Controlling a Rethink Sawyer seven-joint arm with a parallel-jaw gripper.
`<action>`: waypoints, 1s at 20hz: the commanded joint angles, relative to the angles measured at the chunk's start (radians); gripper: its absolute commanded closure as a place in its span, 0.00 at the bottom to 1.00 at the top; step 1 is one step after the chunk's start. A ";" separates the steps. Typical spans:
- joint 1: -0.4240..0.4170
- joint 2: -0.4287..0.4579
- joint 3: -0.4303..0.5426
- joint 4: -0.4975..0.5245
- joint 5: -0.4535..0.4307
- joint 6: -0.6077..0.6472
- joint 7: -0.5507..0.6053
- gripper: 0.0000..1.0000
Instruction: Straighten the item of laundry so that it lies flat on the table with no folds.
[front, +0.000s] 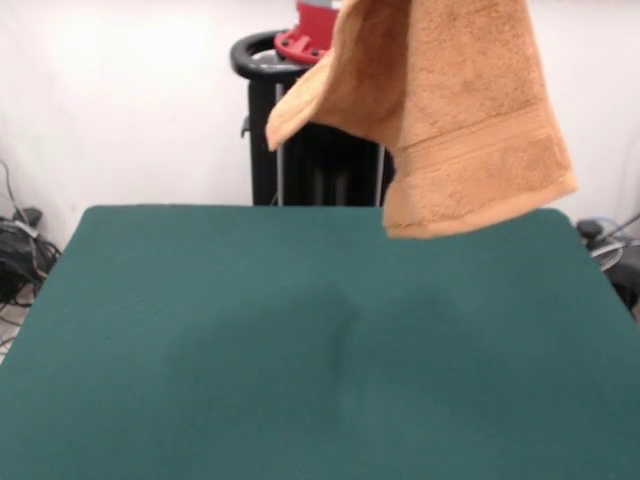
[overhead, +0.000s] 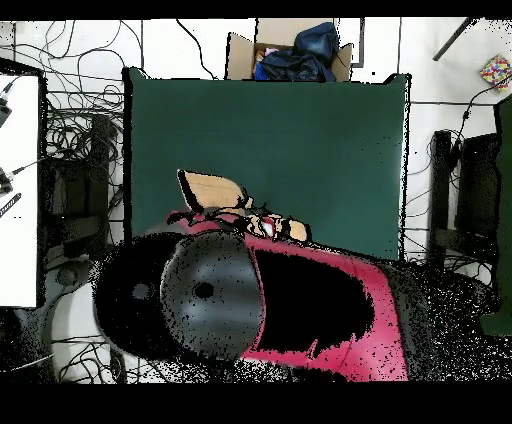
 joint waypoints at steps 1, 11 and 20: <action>0.034 -0.069 -0.060 0.215 -0.013 0.012 0.106 1.00; 0.165 -0.118 -0.090 0.320 -0.005 -0.052 0.272 1.00; 0.218 -0.095 -0.119 0.398 0.008 -0.148 0.318 1.00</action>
